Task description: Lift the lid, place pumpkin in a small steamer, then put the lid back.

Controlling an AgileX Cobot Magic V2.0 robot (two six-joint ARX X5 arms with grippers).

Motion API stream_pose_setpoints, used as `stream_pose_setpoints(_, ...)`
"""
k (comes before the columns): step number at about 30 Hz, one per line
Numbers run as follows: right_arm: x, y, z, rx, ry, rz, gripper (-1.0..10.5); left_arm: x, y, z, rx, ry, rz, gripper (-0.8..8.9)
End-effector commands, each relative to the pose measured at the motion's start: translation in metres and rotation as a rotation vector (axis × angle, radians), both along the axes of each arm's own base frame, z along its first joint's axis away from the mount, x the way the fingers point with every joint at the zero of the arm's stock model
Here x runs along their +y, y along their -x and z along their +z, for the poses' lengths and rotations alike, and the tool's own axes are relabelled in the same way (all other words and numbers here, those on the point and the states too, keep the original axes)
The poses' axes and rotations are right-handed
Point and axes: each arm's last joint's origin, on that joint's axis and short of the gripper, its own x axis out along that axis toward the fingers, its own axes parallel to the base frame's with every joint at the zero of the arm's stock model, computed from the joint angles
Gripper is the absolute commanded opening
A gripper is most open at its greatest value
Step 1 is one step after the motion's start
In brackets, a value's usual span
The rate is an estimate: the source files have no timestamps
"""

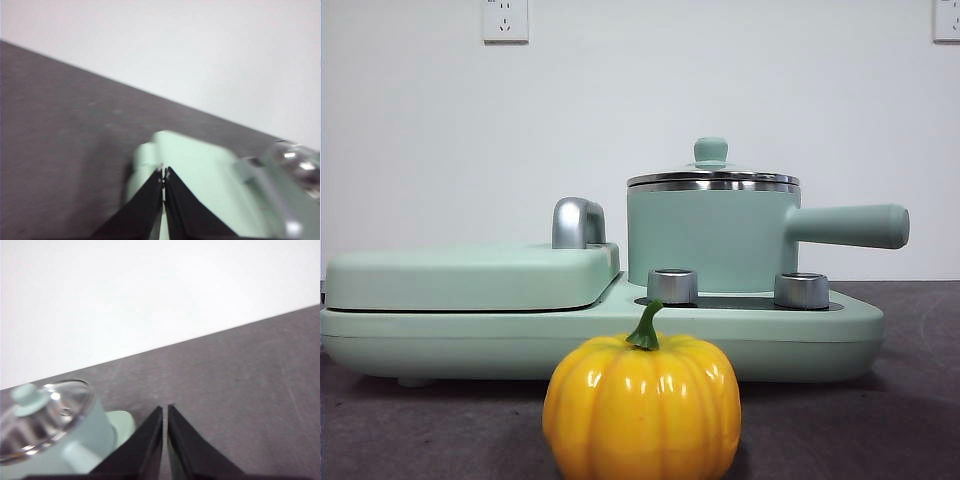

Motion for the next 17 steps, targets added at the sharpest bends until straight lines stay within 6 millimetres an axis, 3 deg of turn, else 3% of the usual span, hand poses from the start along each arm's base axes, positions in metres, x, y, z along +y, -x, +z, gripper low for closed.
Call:
stream_pose_setpoints(1, 0.002, 0.001, 0.024, 0.023, 0.001, 0.057, 0.1, -0.003, -0.001, 0.022, 0.02, 0.018, -0.068, 0.09)
stream_pose_setpoints(11, 0.012, -0.012, 0.102, 0.129, 0.114, 0.452, 0.1, -0.017, -0.019, 0.101, 0.051, -0.131, -0.379, 0.08)
stream_pose_setpoints(17, 0.017, -0.023, 0.128, 0.139, 0.156, 0.63, 0.1, -0.027, -0.035, 0.128, 0.04, -0.162, -0.551, 0.08)
